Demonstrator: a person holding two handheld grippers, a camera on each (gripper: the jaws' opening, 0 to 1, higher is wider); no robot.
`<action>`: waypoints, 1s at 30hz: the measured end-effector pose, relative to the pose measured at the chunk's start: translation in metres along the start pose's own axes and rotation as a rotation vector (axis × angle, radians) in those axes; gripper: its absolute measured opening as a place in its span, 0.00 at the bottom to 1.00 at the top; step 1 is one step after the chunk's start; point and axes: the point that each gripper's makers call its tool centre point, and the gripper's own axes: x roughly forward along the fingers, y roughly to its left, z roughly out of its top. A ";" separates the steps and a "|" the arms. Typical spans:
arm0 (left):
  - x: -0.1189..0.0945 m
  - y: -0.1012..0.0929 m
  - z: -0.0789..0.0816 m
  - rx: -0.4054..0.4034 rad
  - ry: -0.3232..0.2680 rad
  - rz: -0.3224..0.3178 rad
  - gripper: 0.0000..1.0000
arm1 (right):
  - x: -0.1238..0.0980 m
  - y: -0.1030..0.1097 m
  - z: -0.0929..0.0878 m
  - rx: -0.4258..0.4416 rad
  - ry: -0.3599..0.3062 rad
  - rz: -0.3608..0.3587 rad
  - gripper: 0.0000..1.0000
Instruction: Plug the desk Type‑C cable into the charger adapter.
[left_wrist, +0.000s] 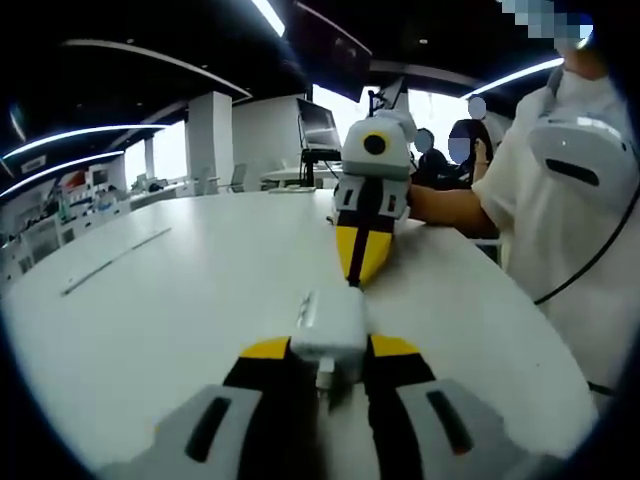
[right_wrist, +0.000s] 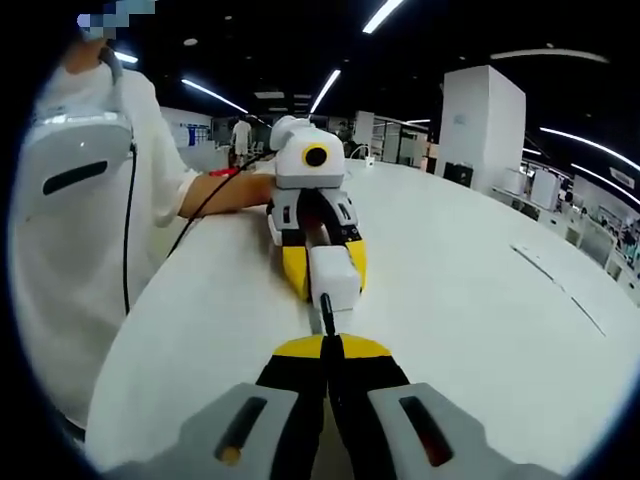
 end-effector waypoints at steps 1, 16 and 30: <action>0.000 0.000 0.000 0.000 0.000 0.000 0.26 | 0.000 0.000 0.000 -0.001 0.000 0.000 0.01; 0.001 -0.001 0.001 0.003 -0.003 0.000 0.26 | 0.001 -0.001 0.001 0.011 0.005 -0.003 0.01; 0.003 -0.001 0.002 -0.001 0.001 0.006 0.27 | 0.001 0.000 0.000 0.008 0.018 -0.005 0.01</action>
